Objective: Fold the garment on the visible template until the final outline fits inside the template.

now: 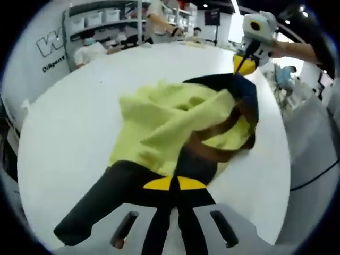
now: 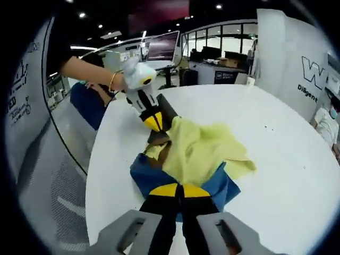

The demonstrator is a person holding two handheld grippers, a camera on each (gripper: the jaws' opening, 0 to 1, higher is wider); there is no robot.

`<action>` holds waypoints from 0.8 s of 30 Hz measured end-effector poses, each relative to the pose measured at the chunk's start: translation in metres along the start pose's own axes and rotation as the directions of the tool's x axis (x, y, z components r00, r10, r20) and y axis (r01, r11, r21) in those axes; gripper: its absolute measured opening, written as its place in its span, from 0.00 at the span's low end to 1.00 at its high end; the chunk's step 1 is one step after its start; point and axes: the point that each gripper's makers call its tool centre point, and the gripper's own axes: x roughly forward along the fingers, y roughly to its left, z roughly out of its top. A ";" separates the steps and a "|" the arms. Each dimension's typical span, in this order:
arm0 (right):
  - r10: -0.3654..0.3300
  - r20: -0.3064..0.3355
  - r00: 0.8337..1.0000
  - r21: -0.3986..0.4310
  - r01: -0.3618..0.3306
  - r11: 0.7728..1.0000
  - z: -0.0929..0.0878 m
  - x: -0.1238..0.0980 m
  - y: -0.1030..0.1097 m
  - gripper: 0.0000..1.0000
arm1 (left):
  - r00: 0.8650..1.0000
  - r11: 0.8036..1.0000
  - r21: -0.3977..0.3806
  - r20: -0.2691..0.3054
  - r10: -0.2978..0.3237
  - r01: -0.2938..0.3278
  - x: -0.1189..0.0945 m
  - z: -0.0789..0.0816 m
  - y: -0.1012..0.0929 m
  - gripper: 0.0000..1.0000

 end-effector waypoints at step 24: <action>-0.210 0.208 0.955 0.158 0.179 0.971 0.050 -0.071 -0.035 0.00 | 0.935 0.963 -0.168 0.255 0.247 -0.209 -0.087 0.072 0.032 0.00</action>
